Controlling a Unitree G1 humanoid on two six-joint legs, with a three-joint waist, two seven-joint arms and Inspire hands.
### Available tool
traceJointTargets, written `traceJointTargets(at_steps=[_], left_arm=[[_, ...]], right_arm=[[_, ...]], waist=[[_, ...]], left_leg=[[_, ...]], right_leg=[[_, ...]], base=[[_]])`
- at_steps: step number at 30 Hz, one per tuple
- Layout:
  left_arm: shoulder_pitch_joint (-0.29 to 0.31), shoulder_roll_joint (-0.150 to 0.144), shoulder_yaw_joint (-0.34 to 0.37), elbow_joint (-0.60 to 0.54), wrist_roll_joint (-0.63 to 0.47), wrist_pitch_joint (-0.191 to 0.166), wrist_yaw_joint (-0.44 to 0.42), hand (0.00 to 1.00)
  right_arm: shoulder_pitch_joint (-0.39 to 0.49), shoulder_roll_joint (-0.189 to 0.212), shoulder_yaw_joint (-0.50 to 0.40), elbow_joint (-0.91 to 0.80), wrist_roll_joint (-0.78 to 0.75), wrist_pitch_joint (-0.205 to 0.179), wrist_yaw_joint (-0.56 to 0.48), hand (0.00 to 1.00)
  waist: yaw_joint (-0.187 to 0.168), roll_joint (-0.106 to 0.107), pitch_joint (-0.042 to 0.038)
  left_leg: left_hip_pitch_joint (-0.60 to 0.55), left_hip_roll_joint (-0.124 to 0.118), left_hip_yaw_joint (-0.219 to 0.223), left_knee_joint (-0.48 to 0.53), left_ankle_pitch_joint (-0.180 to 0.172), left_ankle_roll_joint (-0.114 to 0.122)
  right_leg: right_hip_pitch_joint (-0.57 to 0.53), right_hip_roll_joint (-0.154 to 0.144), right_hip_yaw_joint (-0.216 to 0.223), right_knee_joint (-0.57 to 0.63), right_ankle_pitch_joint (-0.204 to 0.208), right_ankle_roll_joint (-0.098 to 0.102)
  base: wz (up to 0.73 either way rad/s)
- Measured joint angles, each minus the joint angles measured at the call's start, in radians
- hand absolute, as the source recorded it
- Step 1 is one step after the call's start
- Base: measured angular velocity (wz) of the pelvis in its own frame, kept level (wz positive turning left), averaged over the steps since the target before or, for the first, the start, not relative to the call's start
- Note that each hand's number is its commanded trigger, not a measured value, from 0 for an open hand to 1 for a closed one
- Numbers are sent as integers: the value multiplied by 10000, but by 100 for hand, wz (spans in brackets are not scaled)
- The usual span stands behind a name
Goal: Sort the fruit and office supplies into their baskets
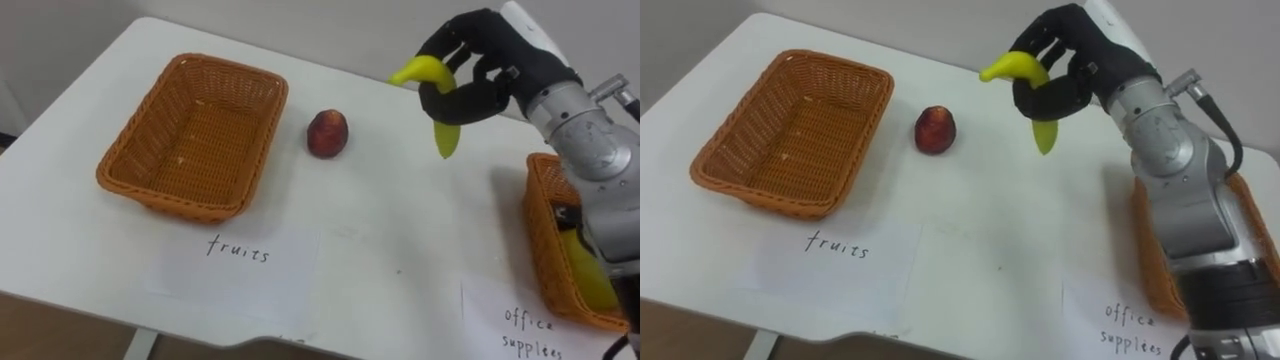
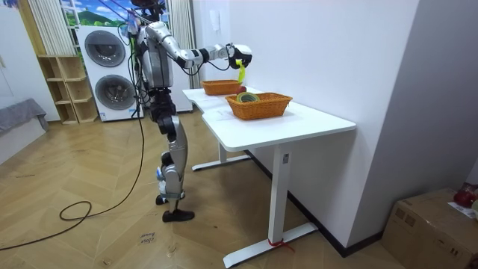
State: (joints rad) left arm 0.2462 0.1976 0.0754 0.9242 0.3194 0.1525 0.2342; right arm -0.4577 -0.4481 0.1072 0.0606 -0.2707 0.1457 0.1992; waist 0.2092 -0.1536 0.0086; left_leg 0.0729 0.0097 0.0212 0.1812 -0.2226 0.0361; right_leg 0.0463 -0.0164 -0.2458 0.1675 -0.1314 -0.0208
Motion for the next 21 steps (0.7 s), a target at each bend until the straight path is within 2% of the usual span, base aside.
traceJointTargets(at_steps=[1, 6, 11, 16, 18, 21], left_arm=[[18, 3, 0, -9, 9, 1, 2, 0], [78, -44, -21, -243, 392, 16, 38, 0], [20, -70, -25, -251, 691, 17, 23, 0], [-10, -104, -201, -161, 685, 149, -42, 0], [0, -151, -196, -79, 686, 243, -96, 0], [40, -240, -199, -81, 683, 351, -116, 0]], right_arm=[[0, 54, 39, -1, 135, 1, -7, 100], [-118, 288, 312, -41, 903, 1, -52, 100], [-383, 766, 420, 83, 1387, -6, -572, 100], [-719, 1264, 1151, 502, 1571, 0, -904, 100], [-843, 1513, 1185, 500, 1581, -2, -904, 100], [-916, 1672, 1187, 501, 1642, -2, -903, 100]], waist=[[64, 44, 17], [368, 36, -3], [583, -17, -36], [773, -70, 3], [894, -46, 26], [976, -13, 50]], left_leg=[[44, -1, -12, -8, 0, 0], [57, -11, -82, -108, 0, 1], [6, -51, -340, -78, 56, 4], [-58, -124, -654, 4, 69, 22], [-84, -142, -683, 2, 70, 25], [-159, -186, -889, -6, 81, 44]], right_leg=[[51, -2, -6, -3, -6, 9], [63, -9, -110, 16, -10, 15], [105, -39, -494, 10, -10, 16], [220, -144, -682, -2, -54, 87], [203, -142, -708, -10, -55, 90], [209, -163, -887, -10, -63, 103]], base=[[4], [3], [16], [20], [7], [16]])
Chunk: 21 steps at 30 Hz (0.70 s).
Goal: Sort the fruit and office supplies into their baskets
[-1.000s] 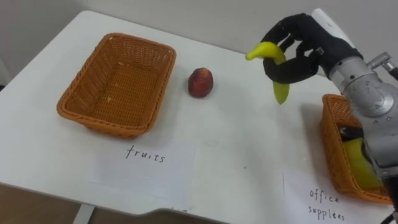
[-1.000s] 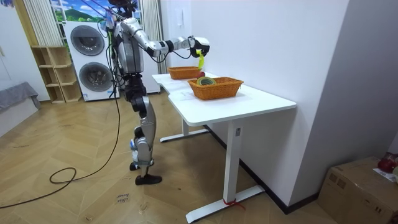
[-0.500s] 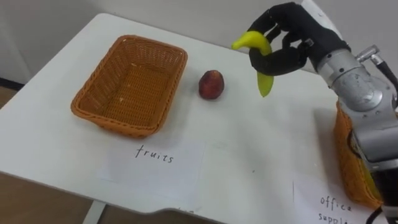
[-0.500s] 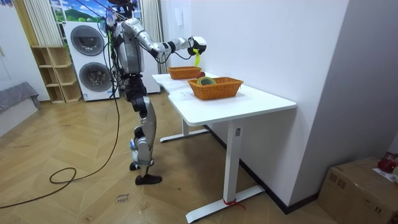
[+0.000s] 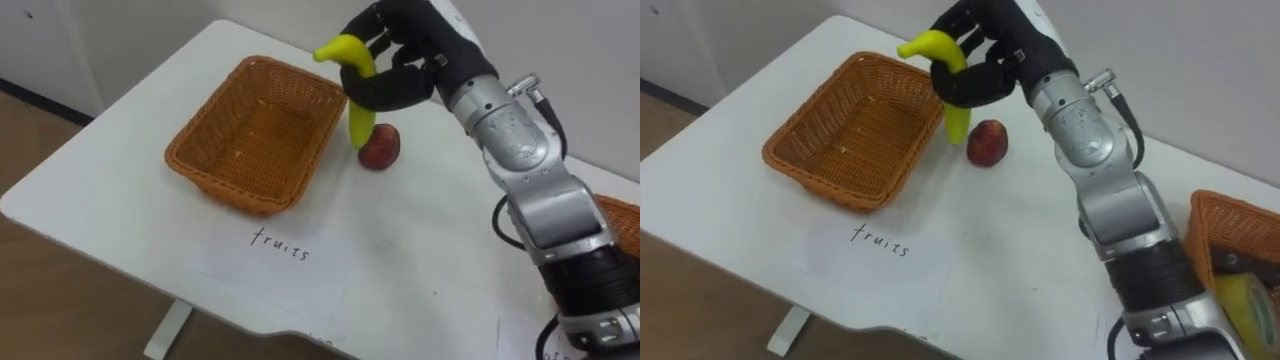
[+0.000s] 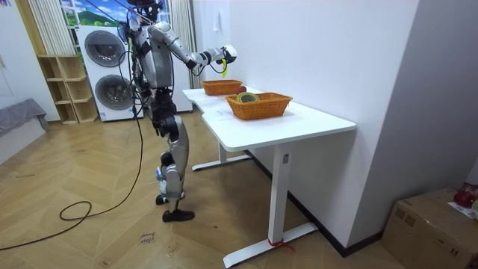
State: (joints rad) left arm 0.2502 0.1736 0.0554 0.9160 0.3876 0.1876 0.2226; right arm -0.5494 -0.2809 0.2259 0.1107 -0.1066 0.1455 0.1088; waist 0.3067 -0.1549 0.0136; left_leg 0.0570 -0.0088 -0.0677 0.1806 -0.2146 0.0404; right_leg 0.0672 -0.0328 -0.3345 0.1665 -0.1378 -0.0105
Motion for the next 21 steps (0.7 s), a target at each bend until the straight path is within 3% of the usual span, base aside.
traceJointTargets(at_steps=[12, 21], left_arm=[[54, -210, 5, -303, 767, 138, -84, 0], [155, -268, -5, -351, 801, 158, -71, 0]], right_arm=[[-168, 291, 315, 22, 962, -5, -373, 100], [-576, 290, 1051, 1125, 1109, -17, -628, 100]], waist=[[428, 29, 20], [570, 16, 13]], left_leg=[[-145, -55, -218, 26, 21, 30], [-108, -161, -514, 108, 29, 34]], right_leg=[[25, -47, -239, -153, -15, 24], [200, -152, -249, -165, -139, 183]], base=[[7], [11]])
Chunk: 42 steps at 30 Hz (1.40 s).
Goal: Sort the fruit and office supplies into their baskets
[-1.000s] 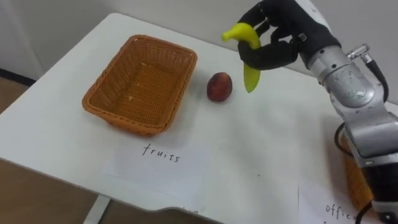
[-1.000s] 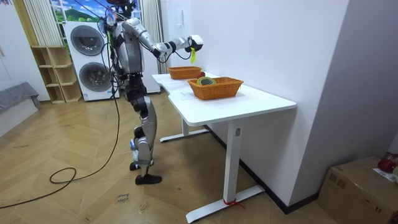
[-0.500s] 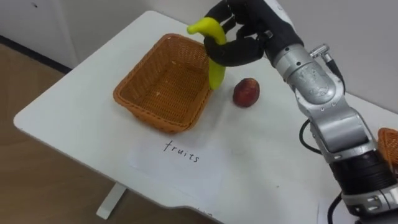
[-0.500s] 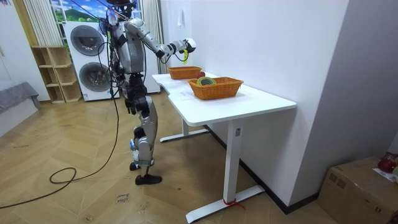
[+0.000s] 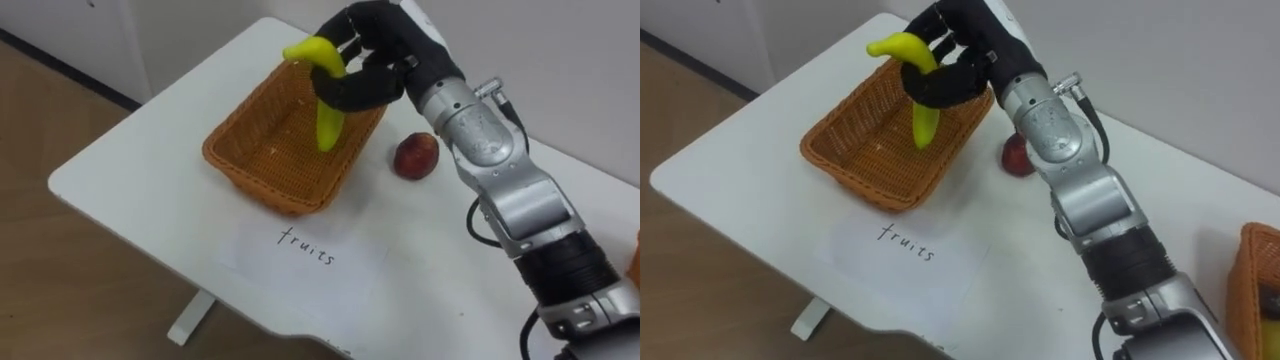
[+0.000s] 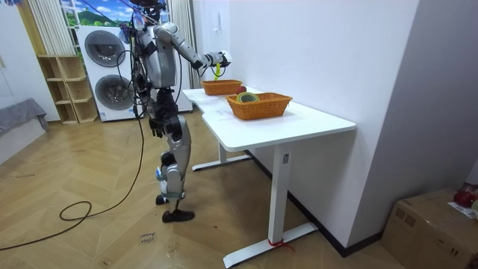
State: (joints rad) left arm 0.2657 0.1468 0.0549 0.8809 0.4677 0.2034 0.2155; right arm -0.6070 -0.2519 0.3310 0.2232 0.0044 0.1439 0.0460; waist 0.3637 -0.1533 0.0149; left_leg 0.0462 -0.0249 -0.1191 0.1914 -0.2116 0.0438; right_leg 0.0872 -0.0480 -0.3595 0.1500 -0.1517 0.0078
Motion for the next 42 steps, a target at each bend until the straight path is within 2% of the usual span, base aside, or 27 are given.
traceJointTargets(at_steps=[6, 7, 8, 9, 16, 42], left_arm=[[13, 47, 5, -4, 2, -1, -3, 0], [14, 44, -3, 2, 3, -1, -6, 0], [14, 38, -5, 12, 12, -1, -12, 0], [19, 37, -8, 22, 21, -1, -20, 0], [13, 41, -2, 23, 61, 4, -117, 0], [-32, 127, 0, 23, 60, 24, -351, 0]], right_arm=[[-3, 0, 119, 7, 256, -1, 9, 100], [-3, 0, 121, 13, 253, -3, 9, 67], [-7, 0, 120, 43, 254, -15, 9, 18], [-10, 0, 120, 162, 255, -25, 9, 0], [-12, 0, 123, 822, 171, -21, 8, 0], [-13, 0, 129, 1481, -107, -21, -18, 0]], waist=[[14, -86, 21], [16, -99, 20], [17, -99, 20], [22, -99, 20], [48, -91, 25], [182, -124, 1]], left_leg=[[-36, -61, -29, -37, 23, 40], [-36, -63, -29, -41, 23, 40], [-30, -65, -29, -46, 23, 40], [-28, -65, -28, -45, 23, 40], [-30, -62, -29, -67, 24, 41], [-10, -58, 37, -79, 29, 49]], right_leg=[[-17, -22, 0, 6, -1, 3], [-15, -14, -4, 8, -1, 2], [-9, -8, -8, 9, -1, 2], [-5, -4, -8, 9, -1, 2], [-25, 11, -13, 5, -1, 3], [-16, 11, 10, -1, -6, 11]], base=[[1], [0], [0], [0], [0], [0]])
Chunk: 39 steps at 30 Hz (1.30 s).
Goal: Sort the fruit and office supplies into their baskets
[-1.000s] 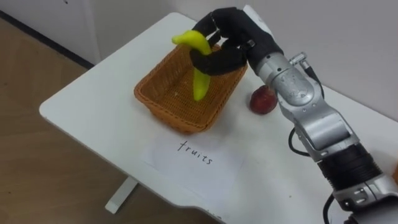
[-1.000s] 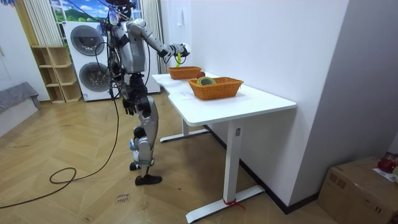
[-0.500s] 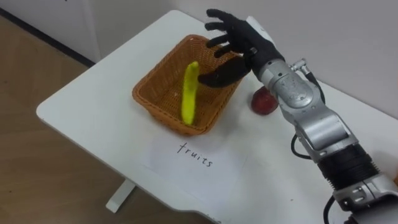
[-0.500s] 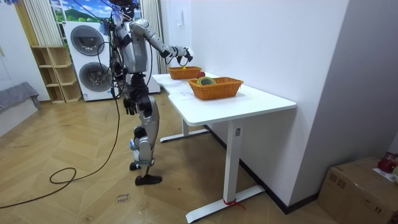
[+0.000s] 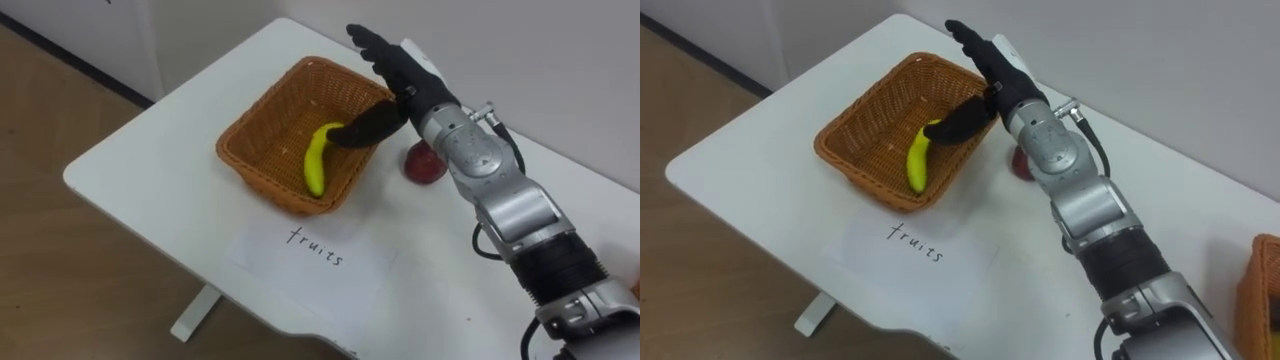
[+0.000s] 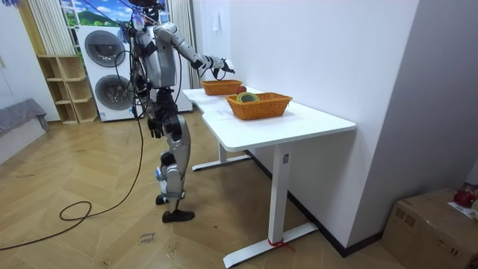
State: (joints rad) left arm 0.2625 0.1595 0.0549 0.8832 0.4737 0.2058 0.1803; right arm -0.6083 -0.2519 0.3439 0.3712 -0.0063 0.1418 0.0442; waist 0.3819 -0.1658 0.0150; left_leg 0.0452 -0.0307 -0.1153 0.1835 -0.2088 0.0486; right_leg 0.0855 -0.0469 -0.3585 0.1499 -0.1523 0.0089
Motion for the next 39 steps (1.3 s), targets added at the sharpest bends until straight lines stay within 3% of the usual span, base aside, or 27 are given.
traceJointTargets(at_steps=[15, 21, 26, 31, 39], left_arm=[[165, 1, -8, 8, -20, 349, -141, 0], [246, 1, -10, 12, -20, 346, -238, 0], [235, 0, 3, 31, -34, 259, -342, 0], [263, 0, -8, -1, -114, -49, -339, 0], [270, -8, -7, 0, -108, -153, -232, 0]], right_arm=[[0, -3, -3, 77, 59, 4, -23, 0], [1, -2, -17, 55, 264, 1, -192, 0], [3, -4, -53, 55, 489, -34, -654, 0], [3, -8, -133, 69, 630, -546, -1431, 0], [127, -14, -134, 137, 802, -570, -1911, 0]], waist=[[-24, 122, 70], [-205, 226, 38], [-295, 297, 3], [-496, 430, 15], [-550, 605, 23]], left_leg=[[14, -7, 0, 56, 1, 0], [6, -11, 25, 57, 1, 1], [25, -6, 71, 64, 1, 1], [6, -11, 92, 128, 1, 1], [116, -4, 222, 126, 1, 1]], right_leg=[[38, 7, 76, 1, 0, -1], [36, 14, 136, 1, 0, 0], [39, 10, 145, 1, 0, 0], [47, -30, 78, 3, 0, 0], [114, -17, 95, 15, 2, -3]], base=[[0], [1], [0], [0], [-5]])
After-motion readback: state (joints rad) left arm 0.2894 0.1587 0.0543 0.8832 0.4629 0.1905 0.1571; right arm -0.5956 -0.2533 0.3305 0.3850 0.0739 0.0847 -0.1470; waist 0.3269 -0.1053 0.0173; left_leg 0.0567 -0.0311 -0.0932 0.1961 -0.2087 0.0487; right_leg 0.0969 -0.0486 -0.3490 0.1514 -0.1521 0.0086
